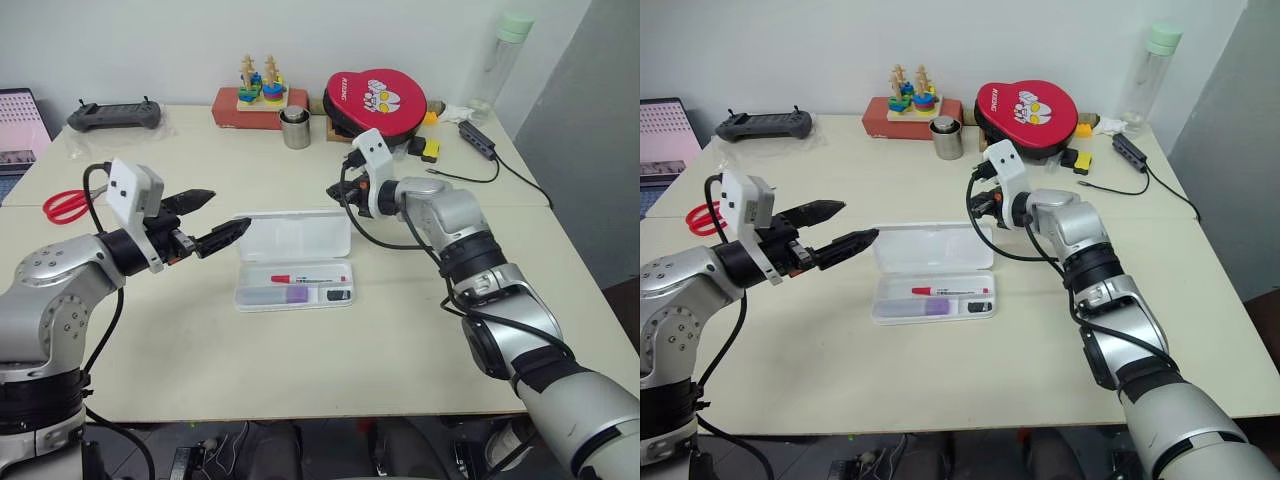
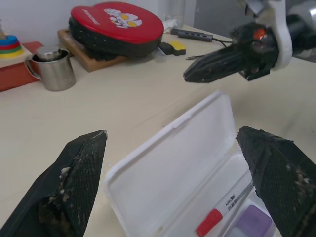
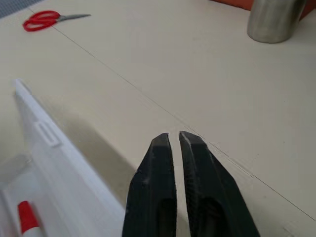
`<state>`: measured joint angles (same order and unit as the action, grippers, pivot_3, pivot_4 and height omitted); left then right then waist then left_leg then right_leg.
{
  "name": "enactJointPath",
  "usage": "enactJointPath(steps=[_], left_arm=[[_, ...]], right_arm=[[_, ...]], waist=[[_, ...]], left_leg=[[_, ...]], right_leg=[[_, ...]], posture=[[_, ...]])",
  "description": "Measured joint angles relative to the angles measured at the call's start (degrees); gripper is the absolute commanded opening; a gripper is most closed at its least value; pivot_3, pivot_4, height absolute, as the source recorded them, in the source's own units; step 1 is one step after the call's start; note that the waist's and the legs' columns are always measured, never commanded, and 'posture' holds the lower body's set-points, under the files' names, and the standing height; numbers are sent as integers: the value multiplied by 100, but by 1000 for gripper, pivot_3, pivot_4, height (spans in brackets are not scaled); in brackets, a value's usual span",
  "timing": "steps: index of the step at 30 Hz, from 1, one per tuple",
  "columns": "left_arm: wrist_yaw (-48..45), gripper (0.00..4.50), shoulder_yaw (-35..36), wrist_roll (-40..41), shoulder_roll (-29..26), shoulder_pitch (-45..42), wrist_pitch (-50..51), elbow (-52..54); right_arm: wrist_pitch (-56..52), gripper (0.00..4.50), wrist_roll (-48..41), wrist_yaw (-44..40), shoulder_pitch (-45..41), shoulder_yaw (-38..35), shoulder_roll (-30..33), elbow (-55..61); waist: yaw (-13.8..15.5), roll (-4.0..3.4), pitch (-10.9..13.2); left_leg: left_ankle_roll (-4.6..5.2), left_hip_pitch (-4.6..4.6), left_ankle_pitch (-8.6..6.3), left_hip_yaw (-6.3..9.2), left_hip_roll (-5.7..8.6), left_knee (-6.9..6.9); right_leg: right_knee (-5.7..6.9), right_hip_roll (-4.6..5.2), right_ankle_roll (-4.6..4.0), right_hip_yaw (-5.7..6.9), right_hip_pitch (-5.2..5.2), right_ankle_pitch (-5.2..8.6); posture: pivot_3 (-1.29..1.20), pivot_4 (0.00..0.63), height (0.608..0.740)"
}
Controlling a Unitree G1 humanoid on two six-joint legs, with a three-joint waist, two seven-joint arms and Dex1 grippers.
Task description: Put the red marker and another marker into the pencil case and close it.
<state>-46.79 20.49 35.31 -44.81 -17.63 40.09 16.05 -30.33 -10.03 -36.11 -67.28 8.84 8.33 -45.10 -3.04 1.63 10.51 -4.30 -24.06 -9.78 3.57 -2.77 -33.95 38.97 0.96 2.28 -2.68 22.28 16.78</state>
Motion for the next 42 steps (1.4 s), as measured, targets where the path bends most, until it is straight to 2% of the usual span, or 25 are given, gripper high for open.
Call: enactJointPath(steps=[4, 6, 14, 18, 22, 25, 29, 32, 36, 39, 42], left_arm=[[21, 4500, 29, 116, -4, 196, 100, 197], [-10, 4500, 126, 268, -81, 312, 193, 307], [-374, 4500, 237, 523, -524, 665, 355, 446], [-597, 4500, 226, 525, -707, 872, 368, 533], [-754, 4500, 208, 525, -809, 921, 368, 556], [-801, 4500, 104, 524, -849, 955, 369, 577], [-658, 4500, 9, 525, -800, 841, 438, 566], [-331, 4500, -6, 500, -610, 539, 430, 442], [183, 4500, -184, 116, -248, 309, 198, -46], [458, 4500, -448, -427, -101, 246, -227, -757], [522, 4500, -504, -766, -86, 225, -561, -1263]], right_arm=[[140, 62, 215, -273, -24, 102, -27, -276], [137, 62, 227, -667, -6, 238, -27, -151], [9, 62, 97, -2123, 868, 758, 278, 1907], [-84, 62, 220, -2431, 1414, 1262, 499, 2711], [-66, 62, 590, -2390, 1870, 1814, 590, 2783], [245, 62, 805, -2217, 1895, 1939, 557, 2697], [350, 62, 854, -2136, 1990, 1858, 548, 2743], [39, 62, 477, -2059, 2279, 1388, 491, 2923], [-470, 859, -188, -1810, 2397, 357, 617, 3519], [-728, 1594, -429, -1517, 2513, -299, 996, 3859], [-841, 2266, -471, -1335, 2738, -543, 1166, 3898]], waist=[[-7, -2, 1], [-21, -2, 1], [-20, -1, 1], [-15, 0, 0], [-15, -1, 1], [-19, 3, -3], [-14, 7, -5], [37, 8, -5], [76, 5, -3], [118, 9, -6], [119, 9, -5]], left_leg=[[0, -1, 0, 2, -1, 2], [0, 1, 0, 2, -1, 1], [-1, 2, 0, 5, -2, 0], [-1, 6, 0, 5, -2, 0], [-1, 7, 0, 3, -2, -2], [-1, 30, 0, -1, -4, -4], [-1, 35, 2, 1, -4, -9], [-2, 27, 3, 3, -3, -16], [-2, 17, 3, -1, -1, -18], [-2, 16, 2, 0, -1, -5], [-1, 10, 2, -1, -1, 2]], right_leg=[[1, 0, -1, 2, 2, 0], [2, 0, -1, 2, 2, 0], [3, -1, 0, 7, 0, 1], [3, -1, -1, 7, -2, 2], [2, -1, -1, 4, -1, 3], [4, -1, 23, -1, -15, 16], [7, -1, 33, 0, -22, 11], [6, -1, 40, -1, -21, 6], [1, 0, 30, -6, -16, -2], [0, 0, 5, -1, -11, -4], [1, -1, -3, 0, -1, 0]], posture=[[0, 150, 740], [0, 150, 740], [0, 150, 740], [0, 150, 740], [0, 150, 740], [0, 150, 740], [0, 150, 740], [0, 150, 740], [0, 150, 740], [0, 150, 740], [0, 150, 740]])
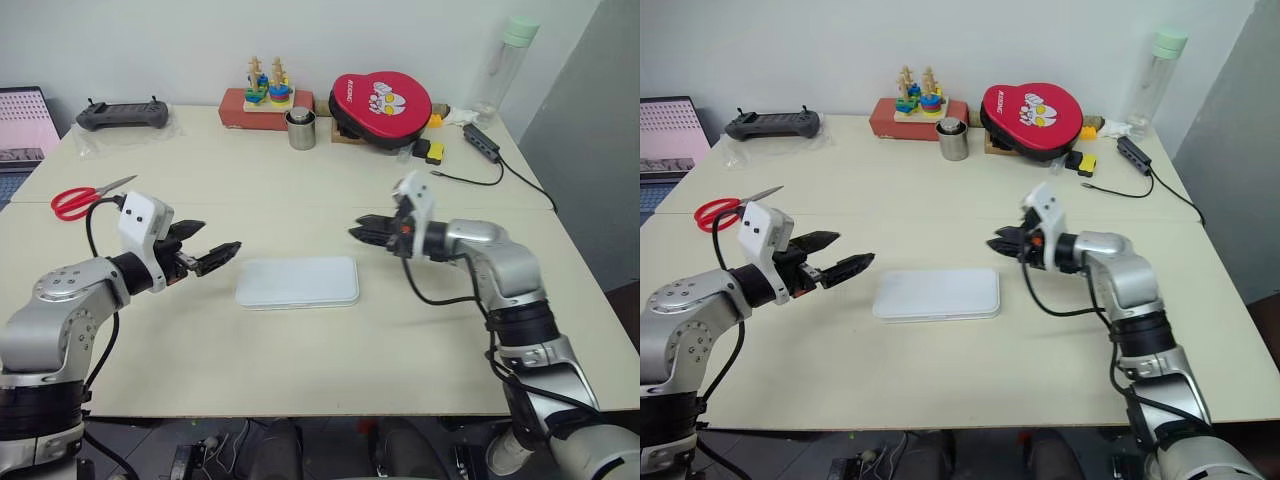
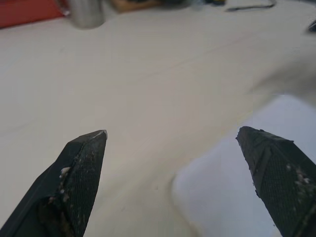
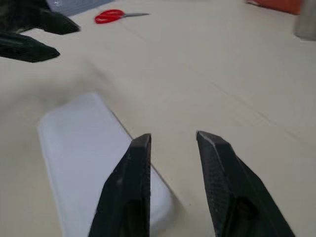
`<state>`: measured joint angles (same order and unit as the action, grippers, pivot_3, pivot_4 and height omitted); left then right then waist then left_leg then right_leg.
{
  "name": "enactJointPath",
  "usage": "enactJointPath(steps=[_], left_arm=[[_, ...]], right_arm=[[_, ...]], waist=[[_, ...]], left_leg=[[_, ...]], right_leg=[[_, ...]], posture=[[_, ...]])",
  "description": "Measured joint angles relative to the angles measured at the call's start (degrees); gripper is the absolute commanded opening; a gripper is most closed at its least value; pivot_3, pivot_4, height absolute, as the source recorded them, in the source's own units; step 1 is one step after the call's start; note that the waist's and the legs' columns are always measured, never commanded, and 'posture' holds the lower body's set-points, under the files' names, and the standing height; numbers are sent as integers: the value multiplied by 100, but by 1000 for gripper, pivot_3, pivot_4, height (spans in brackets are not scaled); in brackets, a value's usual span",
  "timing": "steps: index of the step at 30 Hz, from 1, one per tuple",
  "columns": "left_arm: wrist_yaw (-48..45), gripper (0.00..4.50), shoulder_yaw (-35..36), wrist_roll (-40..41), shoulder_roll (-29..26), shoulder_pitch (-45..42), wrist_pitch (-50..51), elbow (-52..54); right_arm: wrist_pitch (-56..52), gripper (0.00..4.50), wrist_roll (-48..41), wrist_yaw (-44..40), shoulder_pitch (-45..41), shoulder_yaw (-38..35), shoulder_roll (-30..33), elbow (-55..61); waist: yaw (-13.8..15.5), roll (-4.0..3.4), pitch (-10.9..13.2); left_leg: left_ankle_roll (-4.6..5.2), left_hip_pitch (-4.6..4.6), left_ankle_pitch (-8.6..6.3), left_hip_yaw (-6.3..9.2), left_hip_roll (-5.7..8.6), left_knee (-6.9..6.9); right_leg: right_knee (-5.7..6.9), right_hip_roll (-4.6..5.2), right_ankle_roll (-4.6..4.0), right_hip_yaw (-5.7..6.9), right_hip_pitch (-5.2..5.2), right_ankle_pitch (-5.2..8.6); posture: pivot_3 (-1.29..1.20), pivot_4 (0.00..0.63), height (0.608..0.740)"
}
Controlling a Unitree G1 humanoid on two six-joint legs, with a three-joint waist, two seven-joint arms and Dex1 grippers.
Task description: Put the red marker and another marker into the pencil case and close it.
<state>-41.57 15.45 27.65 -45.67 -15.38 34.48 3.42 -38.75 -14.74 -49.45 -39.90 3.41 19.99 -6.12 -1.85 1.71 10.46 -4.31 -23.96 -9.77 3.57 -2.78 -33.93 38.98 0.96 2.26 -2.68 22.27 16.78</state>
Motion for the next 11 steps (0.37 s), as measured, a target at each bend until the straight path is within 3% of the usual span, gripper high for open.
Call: enactJointPath(steps=[9, 11], left_arm=[[-170, 4500, 42, -521, -58, -55, -916, -1171], [-186, 4500, 123, -528, -90, -27, -986, -1247]], right_arm=[[-135, 4472, -161, 332, 513, -268, 469, 410], [-190, 4472, -227, 340, 534, -271, 492, 413]], waist=[[-10, -1, 0], [-11, -1, 1]], left_leg=[[0, -1, -1, -7, -1, -1], [0, 0, -1, -7, -1, -2]], right_leg=[[-2, 1, 0, -3, 0, 1], [-1, 2, 1, -3, 0, 1]], posture=[[0, 150, 740], [0, 150, 740]])
